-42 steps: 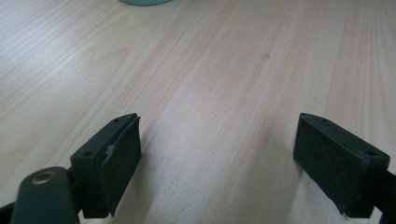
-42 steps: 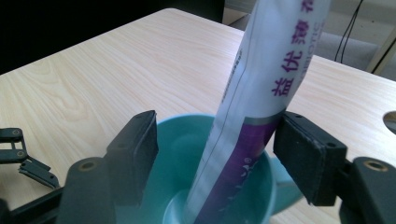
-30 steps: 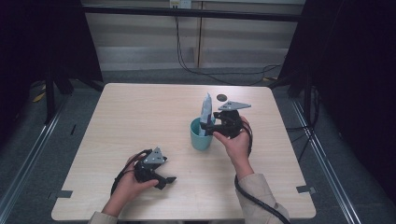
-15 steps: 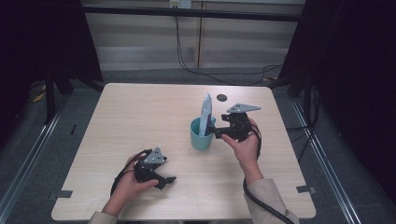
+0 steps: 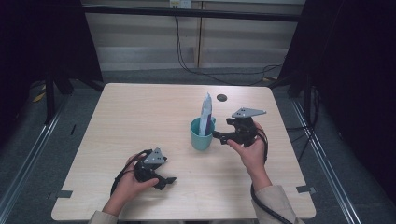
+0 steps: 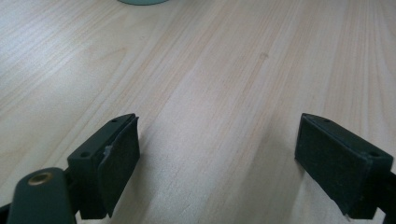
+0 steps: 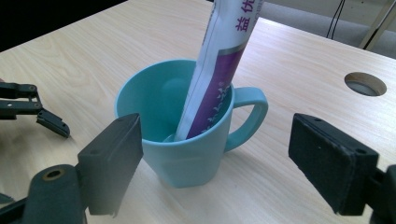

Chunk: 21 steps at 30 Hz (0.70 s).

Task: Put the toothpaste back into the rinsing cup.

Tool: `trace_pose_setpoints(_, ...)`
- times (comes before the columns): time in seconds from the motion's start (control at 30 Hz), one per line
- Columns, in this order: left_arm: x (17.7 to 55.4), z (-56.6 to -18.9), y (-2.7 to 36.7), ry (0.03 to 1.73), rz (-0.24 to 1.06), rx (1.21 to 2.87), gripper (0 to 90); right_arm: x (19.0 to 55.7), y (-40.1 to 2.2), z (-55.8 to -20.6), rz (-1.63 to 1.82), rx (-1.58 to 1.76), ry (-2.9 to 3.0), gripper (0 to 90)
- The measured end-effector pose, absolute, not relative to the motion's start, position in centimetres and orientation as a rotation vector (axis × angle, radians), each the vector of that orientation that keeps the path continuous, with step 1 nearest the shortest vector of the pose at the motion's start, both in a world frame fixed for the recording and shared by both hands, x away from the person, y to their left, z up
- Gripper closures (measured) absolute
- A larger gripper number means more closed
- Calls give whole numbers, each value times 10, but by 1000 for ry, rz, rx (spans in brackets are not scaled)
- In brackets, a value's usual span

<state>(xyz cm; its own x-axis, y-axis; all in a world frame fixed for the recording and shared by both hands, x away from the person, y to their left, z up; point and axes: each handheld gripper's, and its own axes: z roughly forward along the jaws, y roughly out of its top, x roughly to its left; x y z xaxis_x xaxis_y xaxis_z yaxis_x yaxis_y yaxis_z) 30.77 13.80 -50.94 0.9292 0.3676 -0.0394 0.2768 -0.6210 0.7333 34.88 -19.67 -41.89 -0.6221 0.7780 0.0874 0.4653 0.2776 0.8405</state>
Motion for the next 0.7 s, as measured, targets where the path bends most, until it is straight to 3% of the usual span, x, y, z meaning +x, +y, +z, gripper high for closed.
trace_pose_setpoints(0.7, 308, -509, 138, 452, 147, 2279, 135, 329, -217, -424, 1343, 1086, 2258, 151)
